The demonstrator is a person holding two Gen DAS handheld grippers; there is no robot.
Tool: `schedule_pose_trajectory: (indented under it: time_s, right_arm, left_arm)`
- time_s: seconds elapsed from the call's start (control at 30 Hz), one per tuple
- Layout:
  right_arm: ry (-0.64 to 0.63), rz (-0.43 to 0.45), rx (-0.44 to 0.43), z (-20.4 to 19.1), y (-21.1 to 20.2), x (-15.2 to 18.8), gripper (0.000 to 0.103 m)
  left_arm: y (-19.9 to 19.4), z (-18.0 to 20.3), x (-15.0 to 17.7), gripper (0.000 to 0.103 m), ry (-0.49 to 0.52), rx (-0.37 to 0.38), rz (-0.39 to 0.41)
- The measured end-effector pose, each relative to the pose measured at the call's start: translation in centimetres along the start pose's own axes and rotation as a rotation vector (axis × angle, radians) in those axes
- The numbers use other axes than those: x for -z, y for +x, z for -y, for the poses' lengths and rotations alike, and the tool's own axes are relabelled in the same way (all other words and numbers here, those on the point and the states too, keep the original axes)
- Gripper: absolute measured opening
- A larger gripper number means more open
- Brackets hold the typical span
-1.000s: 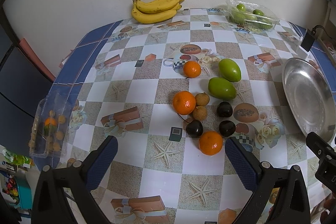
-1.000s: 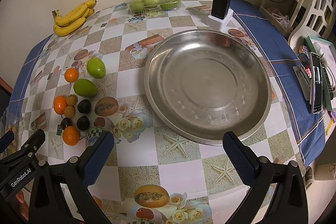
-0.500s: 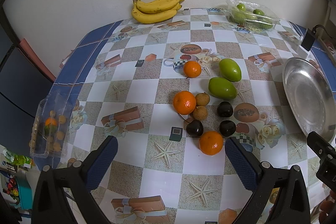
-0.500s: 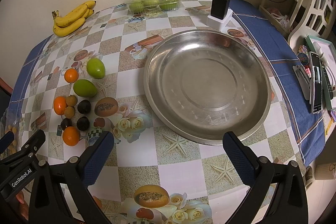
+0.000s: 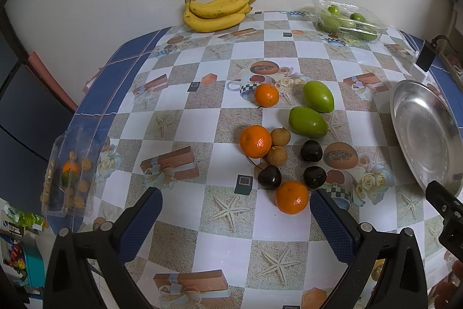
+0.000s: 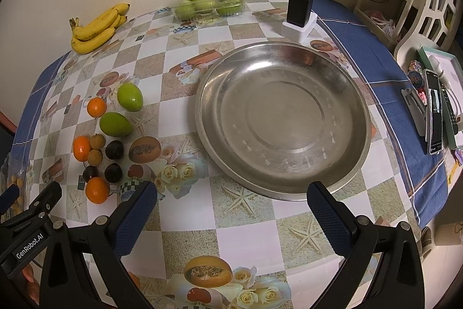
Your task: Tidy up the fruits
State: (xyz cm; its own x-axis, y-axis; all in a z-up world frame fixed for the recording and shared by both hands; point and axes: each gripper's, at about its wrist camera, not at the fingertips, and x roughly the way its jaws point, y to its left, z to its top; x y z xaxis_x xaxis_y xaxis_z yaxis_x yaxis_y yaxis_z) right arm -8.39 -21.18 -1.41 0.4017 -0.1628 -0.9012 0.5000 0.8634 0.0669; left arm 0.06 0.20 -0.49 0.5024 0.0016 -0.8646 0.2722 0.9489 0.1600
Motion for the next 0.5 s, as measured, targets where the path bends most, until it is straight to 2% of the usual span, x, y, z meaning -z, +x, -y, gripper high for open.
schedule_pose_trajectory:
  time_s: [0.27, 0.5]
  right_arm:
    - [0.002, 0.009, -0.001, 0.0, -0.2, 0.0, 0.103]
    - [-0.05, 0.021, -0.045, -1.3, -0.6, 0.1, 0.103]
  left_arm:
    - [0.1, 0.0, 0.0, 0.103, -0.014, 0.005, -0.007]
    - [0.1, -0.7, -0.2, 0.103, -0.042, 0.065, -0.015]
